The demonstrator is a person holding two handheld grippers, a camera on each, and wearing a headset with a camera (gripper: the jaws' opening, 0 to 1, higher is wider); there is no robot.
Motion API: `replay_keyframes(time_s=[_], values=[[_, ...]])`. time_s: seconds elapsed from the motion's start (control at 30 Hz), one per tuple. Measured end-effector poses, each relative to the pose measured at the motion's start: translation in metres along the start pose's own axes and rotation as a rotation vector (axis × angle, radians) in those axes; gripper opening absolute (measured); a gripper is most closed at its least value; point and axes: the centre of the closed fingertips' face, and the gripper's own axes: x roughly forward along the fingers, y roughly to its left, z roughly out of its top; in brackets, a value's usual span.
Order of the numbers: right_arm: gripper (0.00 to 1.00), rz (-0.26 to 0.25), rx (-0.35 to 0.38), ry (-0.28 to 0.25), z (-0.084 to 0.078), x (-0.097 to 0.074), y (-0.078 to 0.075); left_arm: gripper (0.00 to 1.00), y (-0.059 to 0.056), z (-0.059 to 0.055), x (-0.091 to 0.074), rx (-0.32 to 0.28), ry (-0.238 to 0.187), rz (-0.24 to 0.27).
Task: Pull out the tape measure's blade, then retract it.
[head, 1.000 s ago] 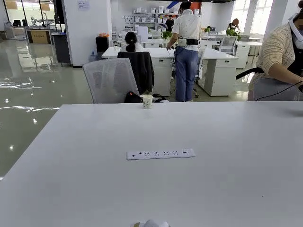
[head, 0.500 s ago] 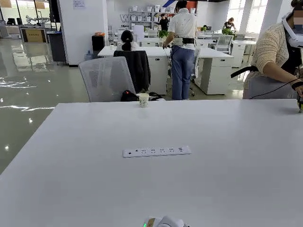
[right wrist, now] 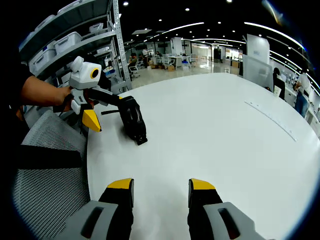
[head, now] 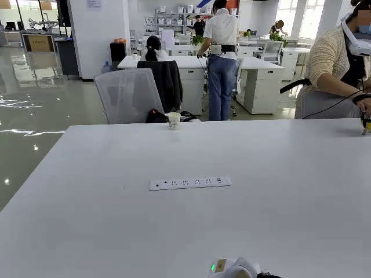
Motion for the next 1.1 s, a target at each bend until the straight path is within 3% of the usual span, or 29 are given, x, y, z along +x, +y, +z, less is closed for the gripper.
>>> replay_keyframes(time_s=[0.13,0.4,0.6,0.73,0.93,1.1], values=[[0.45,-0.012,0.014,-0.004,-0.011,-0.012,-0.004,0.99,0.0,-0.002,-0.002,0.039,0.017,-0.004],[0.52,-0.048,0.016,-0.001,-0.035,-0.037,-0.013,0.99,0.004,-0.01,-0.012,0.053,0.042,-0.038],[0.56,-0.075,0.054,-0.006,-0.05,-0.053,-0.019,0.99,0.016,-0.011,-0.022,0.088,0.052,-0.011],[0.64,-0.103,0.034,-0.006,-0.062,-0.068,-0.024,0.99,0.021,-0.008,-0.028,0.09,0.048,-0.004],[0.68,-0.136,0.077,-0.002,-0.081,-0.09,-0.035,0.99,0.022,-0.013,-0.031,0.097,0.075,-0.009],[0.72,-0.16,0.094,0.014,-0.098,-0.108,-0.042,0.98,0.022,-0.021,-0.036,0.137,0.114,-0.017]])
